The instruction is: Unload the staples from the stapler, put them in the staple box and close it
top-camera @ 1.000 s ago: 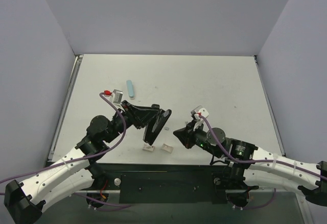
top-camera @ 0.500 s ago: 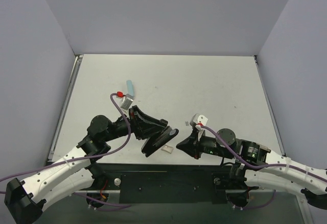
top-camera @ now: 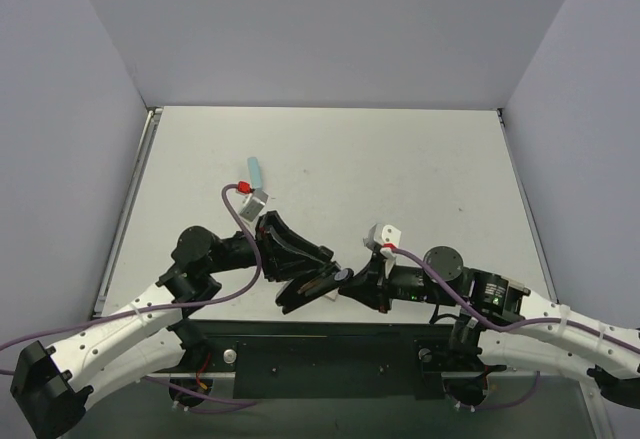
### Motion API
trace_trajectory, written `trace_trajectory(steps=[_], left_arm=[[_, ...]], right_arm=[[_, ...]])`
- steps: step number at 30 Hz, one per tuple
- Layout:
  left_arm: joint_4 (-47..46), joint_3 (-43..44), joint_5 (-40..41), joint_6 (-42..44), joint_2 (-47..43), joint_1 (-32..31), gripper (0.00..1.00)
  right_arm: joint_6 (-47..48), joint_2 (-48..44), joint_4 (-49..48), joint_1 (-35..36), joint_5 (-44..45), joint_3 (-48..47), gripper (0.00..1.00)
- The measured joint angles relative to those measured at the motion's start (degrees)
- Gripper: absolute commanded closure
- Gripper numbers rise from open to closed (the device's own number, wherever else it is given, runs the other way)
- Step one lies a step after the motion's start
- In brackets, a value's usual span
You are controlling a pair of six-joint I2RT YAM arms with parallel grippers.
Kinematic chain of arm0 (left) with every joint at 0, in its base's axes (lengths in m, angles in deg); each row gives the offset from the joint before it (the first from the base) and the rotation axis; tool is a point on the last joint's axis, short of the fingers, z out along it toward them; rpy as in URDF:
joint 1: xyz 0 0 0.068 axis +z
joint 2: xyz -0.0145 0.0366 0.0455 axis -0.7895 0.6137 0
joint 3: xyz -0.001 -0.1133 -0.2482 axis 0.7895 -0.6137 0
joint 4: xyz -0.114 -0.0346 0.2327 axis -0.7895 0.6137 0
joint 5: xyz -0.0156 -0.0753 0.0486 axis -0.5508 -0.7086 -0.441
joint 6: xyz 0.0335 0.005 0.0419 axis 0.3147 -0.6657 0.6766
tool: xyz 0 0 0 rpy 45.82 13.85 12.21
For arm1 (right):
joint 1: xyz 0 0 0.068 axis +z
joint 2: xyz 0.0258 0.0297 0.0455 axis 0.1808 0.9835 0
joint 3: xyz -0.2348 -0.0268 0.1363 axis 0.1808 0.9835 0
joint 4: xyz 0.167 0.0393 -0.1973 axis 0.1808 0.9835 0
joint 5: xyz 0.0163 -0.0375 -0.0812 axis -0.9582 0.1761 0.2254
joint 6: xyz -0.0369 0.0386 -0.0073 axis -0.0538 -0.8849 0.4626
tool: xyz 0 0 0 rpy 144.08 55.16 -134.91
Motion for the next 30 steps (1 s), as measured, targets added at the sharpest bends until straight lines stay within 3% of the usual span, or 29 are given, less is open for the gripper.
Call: trace_trajectory(steps=[16,30], left_arm=[[-7.6,-3.4,-1.5,-0.1,1.1,-0.4,1.00],[-11.8,-3.8,-4.7,5.3,3.9,-4.7,1.00]], right_arm=[[3.0,8.3,-1.6,-0.1,-2.9,-5.4,1.00],[5.9,13.4,5.0,-2.9,-10.8,-11.1,1.00]])
